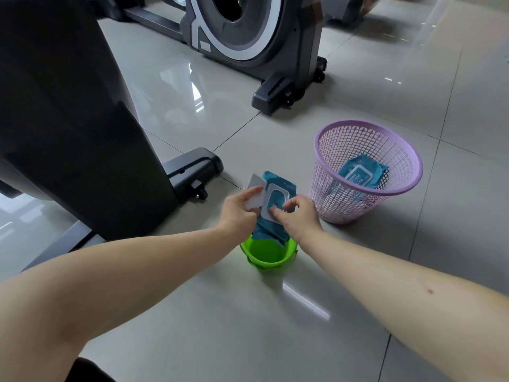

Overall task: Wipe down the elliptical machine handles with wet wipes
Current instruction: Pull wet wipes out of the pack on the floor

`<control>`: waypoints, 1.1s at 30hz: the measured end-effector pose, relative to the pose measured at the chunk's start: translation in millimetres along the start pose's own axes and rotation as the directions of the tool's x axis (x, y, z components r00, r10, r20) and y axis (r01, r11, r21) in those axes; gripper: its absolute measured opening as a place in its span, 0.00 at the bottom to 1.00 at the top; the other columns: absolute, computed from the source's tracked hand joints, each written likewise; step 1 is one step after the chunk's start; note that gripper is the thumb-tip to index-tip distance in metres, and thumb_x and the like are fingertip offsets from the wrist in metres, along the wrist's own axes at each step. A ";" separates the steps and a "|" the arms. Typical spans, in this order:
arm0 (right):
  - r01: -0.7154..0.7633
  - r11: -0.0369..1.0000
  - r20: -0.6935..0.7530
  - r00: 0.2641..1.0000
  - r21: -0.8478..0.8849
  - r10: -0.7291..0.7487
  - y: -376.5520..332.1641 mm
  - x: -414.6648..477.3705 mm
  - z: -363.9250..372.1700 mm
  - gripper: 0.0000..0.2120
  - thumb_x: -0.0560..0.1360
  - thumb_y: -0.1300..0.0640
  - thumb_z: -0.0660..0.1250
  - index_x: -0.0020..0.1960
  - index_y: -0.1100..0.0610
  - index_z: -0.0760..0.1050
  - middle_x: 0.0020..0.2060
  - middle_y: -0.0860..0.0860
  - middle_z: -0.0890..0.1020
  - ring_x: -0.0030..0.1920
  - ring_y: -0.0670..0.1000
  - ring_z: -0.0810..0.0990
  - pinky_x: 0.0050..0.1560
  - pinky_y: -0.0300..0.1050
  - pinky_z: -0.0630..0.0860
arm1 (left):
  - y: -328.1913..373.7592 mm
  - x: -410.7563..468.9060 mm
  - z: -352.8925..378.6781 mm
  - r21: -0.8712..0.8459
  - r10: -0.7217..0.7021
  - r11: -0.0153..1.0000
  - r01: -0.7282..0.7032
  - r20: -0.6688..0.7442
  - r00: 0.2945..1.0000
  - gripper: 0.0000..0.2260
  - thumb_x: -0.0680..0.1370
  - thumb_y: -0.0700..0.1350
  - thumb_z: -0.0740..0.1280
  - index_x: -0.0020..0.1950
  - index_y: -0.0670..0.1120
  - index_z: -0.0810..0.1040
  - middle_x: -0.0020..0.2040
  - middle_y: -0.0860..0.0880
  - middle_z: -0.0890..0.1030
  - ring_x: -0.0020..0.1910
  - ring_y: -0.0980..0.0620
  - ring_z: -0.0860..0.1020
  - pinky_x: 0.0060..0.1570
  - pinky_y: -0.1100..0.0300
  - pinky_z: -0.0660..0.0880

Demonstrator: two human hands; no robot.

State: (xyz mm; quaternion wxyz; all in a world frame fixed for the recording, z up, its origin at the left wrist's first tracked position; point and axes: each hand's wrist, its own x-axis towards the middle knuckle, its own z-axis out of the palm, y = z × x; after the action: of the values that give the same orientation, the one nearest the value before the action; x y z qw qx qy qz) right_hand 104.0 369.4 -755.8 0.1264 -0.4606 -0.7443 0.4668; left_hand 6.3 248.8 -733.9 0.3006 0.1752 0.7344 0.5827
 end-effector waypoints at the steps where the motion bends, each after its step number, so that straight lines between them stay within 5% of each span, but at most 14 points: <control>1: -0.042 0.999 -0.014 0.999 0.020 0.042 -0.4 -0.7 1.2 0.24 0.61 0.37 0.79 0.46 0.49 0.74 0.60 0.53 0.77 0.61 0.56 0.78 0.64 0.58 0.78 | 0.4 0.4 0.2 0.000 0.003 1.000 -0.003 0.004 1.000 0.24 0.77 0.27 0.67 0.70 0.45 0.79 0.58 0.46 0.83 0.52 0.48 0.83 0.52 0.56 0.84; 4: -0.205 0.950 0.084 0.978 0.234 0.190 2.9 4.2 1.1 0.43 0.54 0.36 0.82 0.61 0.50 0.67 0.63 0.54 0.77 0.60 0.56 0.80 0.61 0.60 0.81 | 0.7 3.2 1.0 -0.025 0.005 1.000 -0.005 0.014 1.000 0.25 0.77 0.26 0.66 0.69 0.46 0.80 0.57 0.46 0.83 0.52 0.49 0.84 0.51 0.57 0.84; 7: -0.310 0.849 0.241 0.945 0.429 0.223 6.2 6.3 -5.4 0.39 0.63 0.52 0.86 0.65 0.54 0.68 0.61 0.55 0.81 0.57 0.58 0.83 0.51 0.57 0.84 | 0.3 2.7 0.8 0.028 0.038 0.999 -0.039 0.024 0.999 0.23 0.77 0.27 0.65 0.67 0.48 0.81 0.54 0.49 0.84 0.48 0.52 0.84 0.49 0.57 0.84; 14: -0.259 0.828 0.205 0.963 0.498 0.177 6.6 -2.0 -4.3 0.45 0.50 0.51 0.85 0.65 0.47 0.72 0.57 0.53 0.85 0.56 0.57 0.86 0.54 0.63 0.84 | 0.4 -1.4 6.2 0.202 0.057 0.977 -0.068 0.060 0.997 0.12 0.78 0.38 0.66 0.58 0.51 0.81 0.56 0.49 0.81 0.55 0.44 0.82 0.57 0.46 0.82; 18: -0.265 0.837 0.189 0.962 0.478 0.196 -3.4 -8.9 -3.2 0.40 0.56 0.63 0.78 0.65 0.47 0.69 0.59 0.55 0.83 0.55 0.59 0.85 0.55 0.62 0.84 | -8.9 -0.3 5.1 0.338 0.091 0.935 -0.109 0.071 0.993 0.16 0.76 0.49 0.76 0.61 0.52 0.79 0.60 0.51 0.76 0.59 0.49 0.77 0.62 0.52 0.76; 21: -0.249 0.853 0.160 0.967 0.458 0.197 -6.5 -12.9 -0.8 0.49 0.61 0.68 0.76 0.77 0.47 0.60 0.60 0.56 0.80 0.57 0.58 0.83 0.57 0.60 0.83 | -11.6 -1.1 1.9 0.376 0.109 0.918 -0.126 0.066 0.992 0.22 0.73 0.48 0.79 0.64 0.50 0.78 0.59 0.53 0.73 0.58 0.53 0.73 0.57 0.61 0.71; 25: -0.153 0.917 0.081 0.988 0.368 0.132 -7.8 -16.2 -2.1 0.52 0.68 0.65 0.77 0.82 0.47 0.52 0.68 0.55 0.75 0.64 0.56 0.79 0.64 0.55 0.80 | -8.5 2.2 -6.3 0.399 0.122 0.906 -0.142 0.073 0.990 0.23 0.72 0.47 0.80 0.64 0.49 0.78 0.59 0.51 0.74 0.58 0.51 0.74 0.61 0.57 0.73; 29: 0.047 0.998 -0.015 0.999 0.048 -0.047 -14.4 -23.1 -5.0 0.28 0.79 0.54 0.71 0.75 0.49 0.65 0.73 0.53 0.67 0.69 0.53 0.72 0.63 0.39 0.67 | -3.1 3.9 -9.8 0.392 0.089 0.912 -0.118 0.089 0.992 0.18 0.72 0.47 0.80 0.60 0.49 0.80 0.56 0.49 0.80 0.52 0.48 0.79 0.55 0.51 0.80; 33: 0.121 0.992 0.067 0.991 -0.038 -0.118 -10.2 -23.6 2.7 0.02 0.82 0.56 0.67 0.53 0.50 0.75 0.72 0.58 0.66 0.63 0.51 0.73 0.66 0.43 0.71 | 2.5 1.3 -7.7 0.385 0.098 0.915 -0.124 0.086 0.991 0.18 0.71 0.45 0.81 0.58 0.48 0.81 0.53 0.50 0.80 0.51 0.47 0.80 0.54 0.49 0.81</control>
State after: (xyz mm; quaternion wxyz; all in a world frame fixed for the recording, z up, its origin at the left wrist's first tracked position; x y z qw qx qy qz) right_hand 109.4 347.4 -743.3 0.1203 -0.4023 -0.7839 0.4574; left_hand 0.1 244.5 -730.7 0.2498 0.2915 0.8143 0.4354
